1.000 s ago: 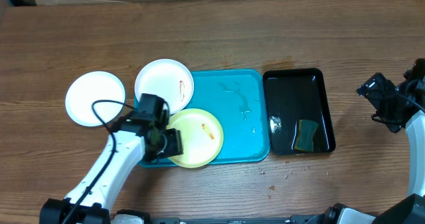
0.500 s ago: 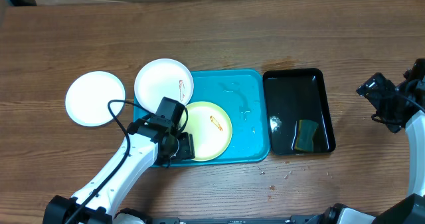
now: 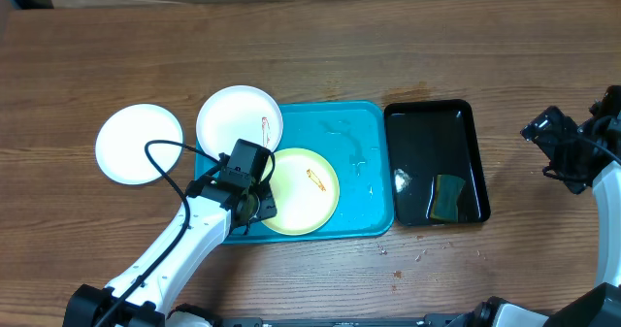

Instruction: Clean dirty plates on tray and stack at the side

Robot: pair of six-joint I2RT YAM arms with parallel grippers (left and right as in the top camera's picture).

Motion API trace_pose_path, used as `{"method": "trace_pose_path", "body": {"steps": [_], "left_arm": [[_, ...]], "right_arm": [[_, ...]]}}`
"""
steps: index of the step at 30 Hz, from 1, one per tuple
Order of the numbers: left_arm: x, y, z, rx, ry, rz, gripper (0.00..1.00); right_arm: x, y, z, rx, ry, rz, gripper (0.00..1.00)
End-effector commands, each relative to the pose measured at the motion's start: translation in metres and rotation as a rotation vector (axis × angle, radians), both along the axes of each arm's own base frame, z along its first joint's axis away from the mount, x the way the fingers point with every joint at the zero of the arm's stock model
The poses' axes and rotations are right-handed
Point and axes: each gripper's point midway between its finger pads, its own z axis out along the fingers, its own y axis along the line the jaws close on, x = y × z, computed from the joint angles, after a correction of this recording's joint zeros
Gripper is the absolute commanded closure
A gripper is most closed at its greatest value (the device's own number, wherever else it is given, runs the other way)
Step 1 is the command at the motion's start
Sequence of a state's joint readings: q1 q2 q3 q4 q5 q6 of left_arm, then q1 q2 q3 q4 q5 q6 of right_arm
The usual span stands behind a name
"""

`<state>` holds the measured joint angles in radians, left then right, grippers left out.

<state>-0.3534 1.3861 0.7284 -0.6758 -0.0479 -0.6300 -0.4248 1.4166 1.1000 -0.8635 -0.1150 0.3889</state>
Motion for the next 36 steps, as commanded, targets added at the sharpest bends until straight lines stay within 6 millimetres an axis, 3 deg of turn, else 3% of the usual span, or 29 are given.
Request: {"method": "trace_pose_path", "body": {"steps": [1, 8, 13, 23, 33, 35, 36], "left_arm": [[-0.001, 0.005, -0.002, 0.026, -0.004, 0.019, 0.53], [-0.006, 0.008, -0.014, 0.029, -0.007, 0.02, 0.52], [0.001, 0.006, -0.017, 0.021, -0.045, 0.0, 0.54], [0.013, 0.001, -0.013, 0.027, -0.1, -0.102, 0.71], [0.014, -0.006, -0.012, 0.013, -0.11, -0.183, 0.68], [0.016, -0.008, -0.012, 0.009, -0.117, -0.194, 0.68], [0.016, -0.01, -0.011, -0.002, -0.121, -0.204, 0.68]], "right_arm": [[0.004, -0.005, 0.01, -0.019, -0.026, -0.011, 0.0], [0.004, -0.005, 0.01, -0.019, -0.026, -0.011, 0.0], [0.004, -0.005, 0.01, -0.019, -0.026, -0.011, 0.0], [0.004, -0.005, 0.01, -0.019, -0.026, -0.012, 0.0], [0.012, -0.008, 0.014, -0.034, -0.063, -0.01, 0.0], [0.01, 0.001, 0.014, 0.006, -0.059, 0.019, 0.0], [0.016, 0.012, 0.021, 0.023, -0.101, 0.122, 0.02]]}}
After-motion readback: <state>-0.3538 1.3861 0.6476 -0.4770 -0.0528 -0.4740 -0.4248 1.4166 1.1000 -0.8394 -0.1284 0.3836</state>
